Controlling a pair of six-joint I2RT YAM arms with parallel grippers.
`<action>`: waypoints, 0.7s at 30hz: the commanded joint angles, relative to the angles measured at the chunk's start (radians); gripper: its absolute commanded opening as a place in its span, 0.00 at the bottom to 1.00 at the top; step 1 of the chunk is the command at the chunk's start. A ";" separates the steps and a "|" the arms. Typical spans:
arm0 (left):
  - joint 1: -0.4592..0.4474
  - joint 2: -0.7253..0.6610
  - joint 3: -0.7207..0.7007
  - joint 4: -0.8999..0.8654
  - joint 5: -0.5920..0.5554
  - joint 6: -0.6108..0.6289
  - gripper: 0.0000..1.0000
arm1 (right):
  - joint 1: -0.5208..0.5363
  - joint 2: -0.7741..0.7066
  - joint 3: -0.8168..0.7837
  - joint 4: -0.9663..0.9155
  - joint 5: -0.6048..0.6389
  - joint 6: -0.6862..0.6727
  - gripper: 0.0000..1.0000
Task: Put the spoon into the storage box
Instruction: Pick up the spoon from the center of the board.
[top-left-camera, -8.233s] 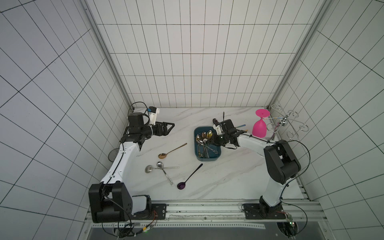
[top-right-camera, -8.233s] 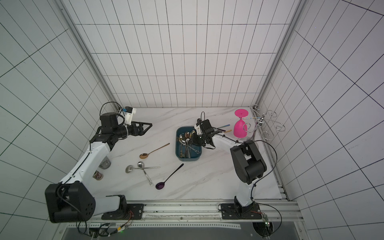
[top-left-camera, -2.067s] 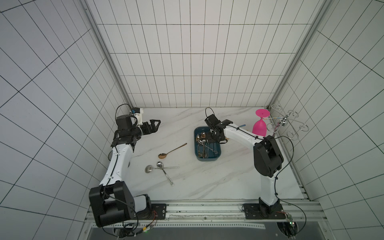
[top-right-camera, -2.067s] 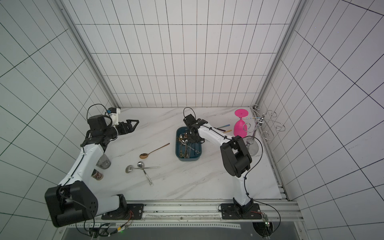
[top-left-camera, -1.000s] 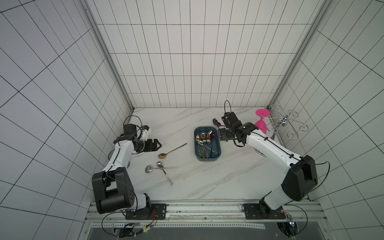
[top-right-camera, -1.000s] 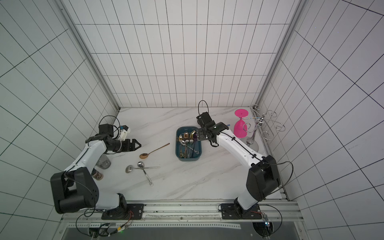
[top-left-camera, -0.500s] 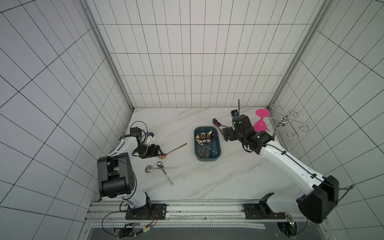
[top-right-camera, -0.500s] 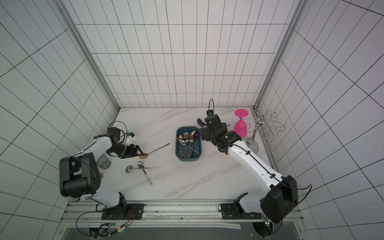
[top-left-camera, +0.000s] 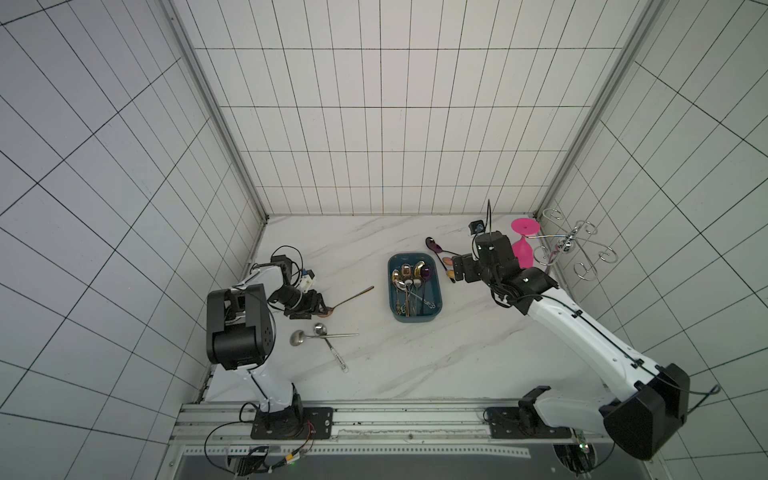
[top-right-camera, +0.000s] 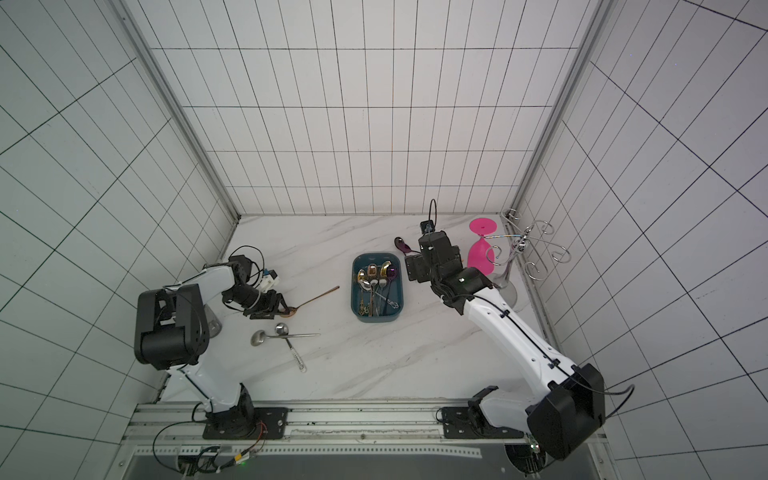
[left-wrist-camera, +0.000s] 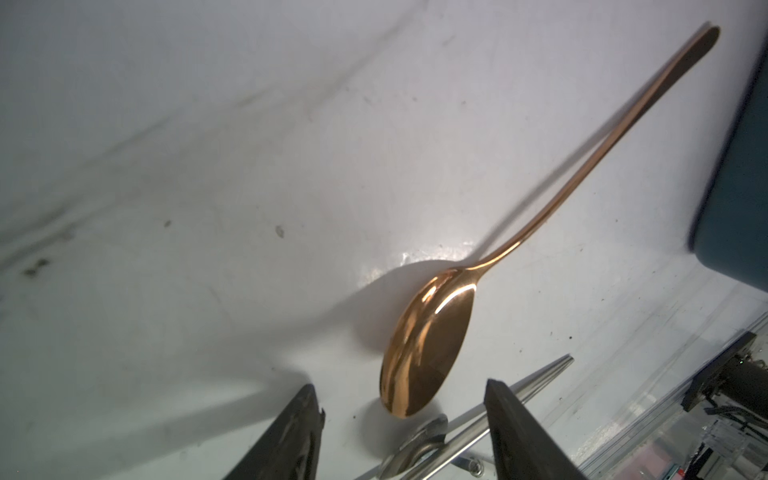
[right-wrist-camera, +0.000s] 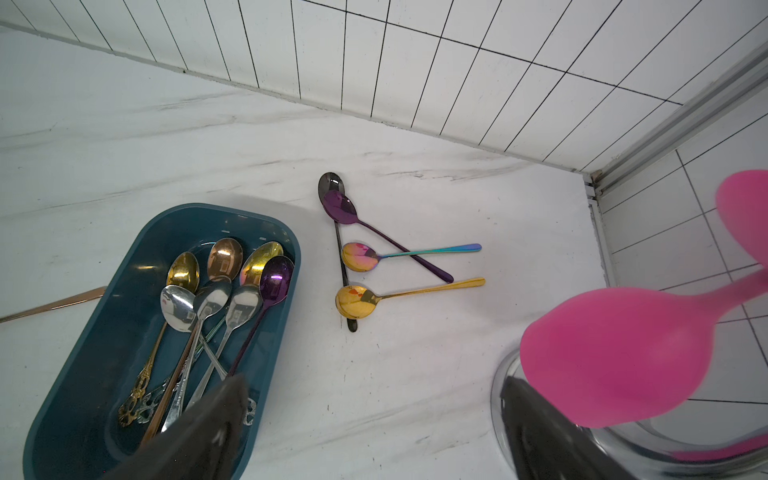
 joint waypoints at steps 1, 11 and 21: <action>-0.002 0.026 0.027 -0.001 0.002 -0.005 0.59 | -0.008 -0.026 -0.023 0.013 -0.017 -0.011 0.99; -0.001 0.105 0.058 -0.015 0.060 -0.035 0.42 | -0.009 -0.005 -0.003 -0.026 -0.030 -0.027 0.99; -0.001 0.129 0.070 -0.019 0.062 -0.046 0.24 | -0.008 0.004 0.003 -0.037 -0.058 0.007 0.99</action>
